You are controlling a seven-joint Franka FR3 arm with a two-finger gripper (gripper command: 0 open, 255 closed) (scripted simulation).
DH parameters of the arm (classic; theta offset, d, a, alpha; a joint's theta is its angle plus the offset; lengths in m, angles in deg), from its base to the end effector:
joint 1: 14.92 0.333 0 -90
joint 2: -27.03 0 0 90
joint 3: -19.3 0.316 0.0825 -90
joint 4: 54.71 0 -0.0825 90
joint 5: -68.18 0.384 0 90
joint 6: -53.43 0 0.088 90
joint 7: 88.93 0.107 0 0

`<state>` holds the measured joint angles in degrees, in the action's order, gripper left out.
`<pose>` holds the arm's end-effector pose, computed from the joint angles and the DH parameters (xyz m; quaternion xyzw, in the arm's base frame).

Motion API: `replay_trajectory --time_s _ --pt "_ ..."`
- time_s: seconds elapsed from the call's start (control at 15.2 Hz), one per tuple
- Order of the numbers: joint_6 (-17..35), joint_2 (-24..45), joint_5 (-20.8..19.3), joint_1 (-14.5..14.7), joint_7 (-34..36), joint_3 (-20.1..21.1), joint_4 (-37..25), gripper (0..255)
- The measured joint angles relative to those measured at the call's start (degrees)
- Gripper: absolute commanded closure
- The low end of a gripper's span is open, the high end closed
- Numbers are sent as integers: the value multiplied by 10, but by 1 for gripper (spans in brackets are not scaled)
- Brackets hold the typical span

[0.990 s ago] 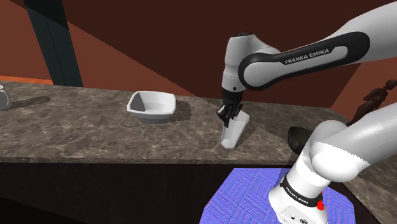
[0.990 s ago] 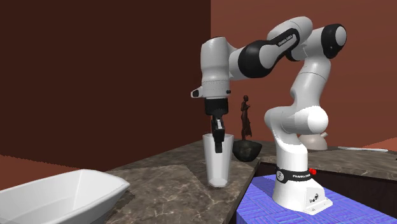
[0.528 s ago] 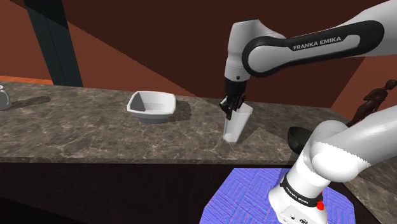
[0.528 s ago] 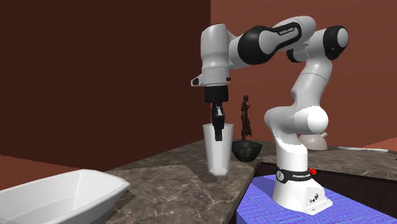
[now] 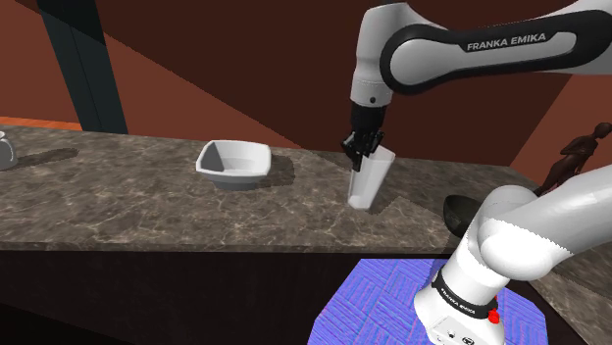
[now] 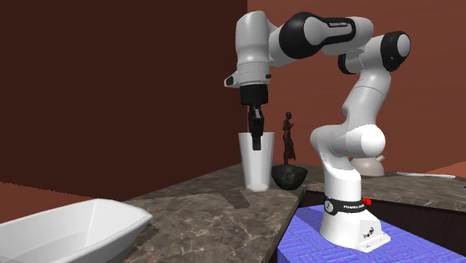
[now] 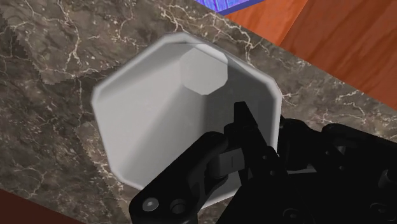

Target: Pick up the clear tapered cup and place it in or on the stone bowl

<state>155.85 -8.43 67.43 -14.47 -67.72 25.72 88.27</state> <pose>0.3509 0.0438 0.4856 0.9891 -0.1346 -0.0357 0.0484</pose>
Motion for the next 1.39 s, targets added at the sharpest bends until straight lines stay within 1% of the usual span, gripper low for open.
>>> replay_trajectory --time_s 0.79,0.99,1.25,1.39 --pt "-90 -3 -2 -2 -5 -3 -87 255" --pt "-111 -39 -12 -7 -25 -20 -73 255" --pt "-148 -111 -31 -17 -59 -49 -41 255" --pt "-169 -141 -49 -25 -83 -71 -34 255"
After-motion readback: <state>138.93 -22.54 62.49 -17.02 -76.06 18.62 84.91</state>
